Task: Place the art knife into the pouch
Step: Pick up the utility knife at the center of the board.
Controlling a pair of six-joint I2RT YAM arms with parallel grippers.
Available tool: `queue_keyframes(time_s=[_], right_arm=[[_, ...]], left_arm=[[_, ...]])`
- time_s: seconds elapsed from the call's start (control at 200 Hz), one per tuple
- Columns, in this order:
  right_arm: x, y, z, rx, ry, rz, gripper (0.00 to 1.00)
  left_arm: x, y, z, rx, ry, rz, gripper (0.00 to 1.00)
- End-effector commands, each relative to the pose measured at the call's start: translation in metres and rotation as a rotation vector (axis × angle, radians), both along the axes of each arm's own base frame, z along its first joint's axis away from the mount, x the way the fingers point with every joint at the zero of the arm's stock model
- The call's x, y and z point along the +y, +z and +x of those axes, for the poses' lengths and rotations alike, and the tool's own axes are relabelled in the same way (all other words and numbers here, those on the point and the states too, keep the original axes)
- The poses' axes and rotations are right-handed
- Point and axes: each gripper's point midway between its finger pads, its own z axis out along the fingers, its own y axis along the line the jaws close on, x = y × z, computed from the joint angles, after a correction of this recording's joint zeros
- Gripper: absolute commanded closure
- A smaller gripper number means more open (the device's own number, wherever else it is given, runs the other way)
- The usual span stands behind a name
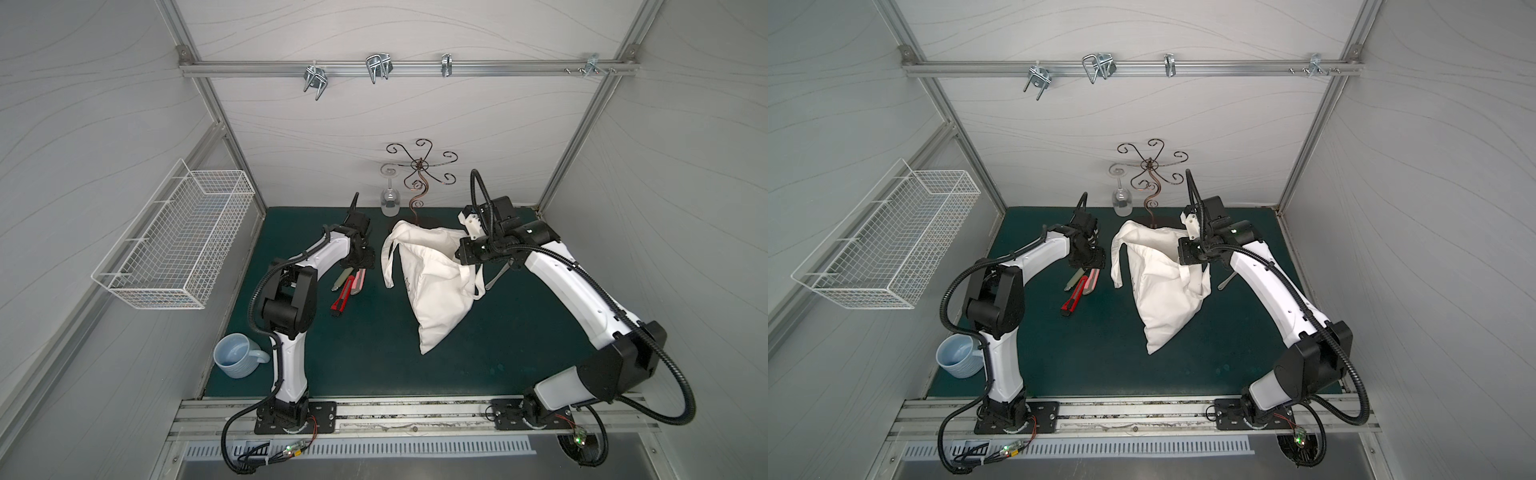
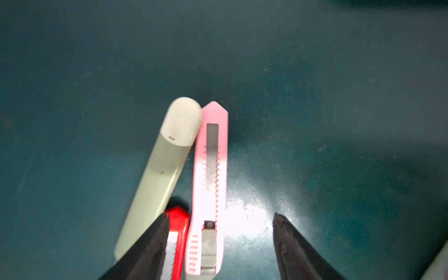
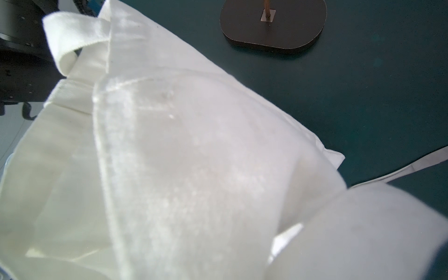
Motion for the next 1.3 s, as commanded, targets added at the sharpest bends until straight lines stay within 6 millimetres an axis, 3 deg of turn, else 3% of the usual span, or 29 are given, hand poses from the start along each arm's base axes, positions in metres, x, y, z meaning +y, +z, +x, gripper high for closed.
queue_keyframes(time_s=[0.0, 0.53, 0.905, 0.99, 1.116, 1.296], right_arm=[[0.0, 0.003, -0.001, -0.008, 0.016, 0.003, 1.0], [-0.003, 0.008, -0.004, -0.019, 0.015, 0.007, 1.0], [-0.004, 0.007, -0.006, -0.021, 0.015, 0.004, 1.0], [-0.005, 0.008, -0.006, -0.022, 0.014, 0.004, 1.0], [-0.004, 0.008, -0.006, -0.022, 0.014, 0.006, 1.0], [-0.004, 0.008, -0.006, -0.022, 0.015, 0.012, 1.0]], left_arm=[[-0.015, -0.001, 0.011, -0.02, -0.034, -0.016, 0.31], [-0.011, -0.034, 0.007, 0.043, -0.015, 0.024, 0.33], [-0.007, -0.047, 0.005, 0.077, -0.003, 0.051, 0.36], [-0.007, -0.049, 0.004, 0.084, 0.0, 0.054, 0.4], [-0.005, -0.052, 0.002, 0.098, 0.008, 0.062, 0.57], [-0.003, -0.05, -0.001, 0.108, 0.019, 0.071, 0.7]])
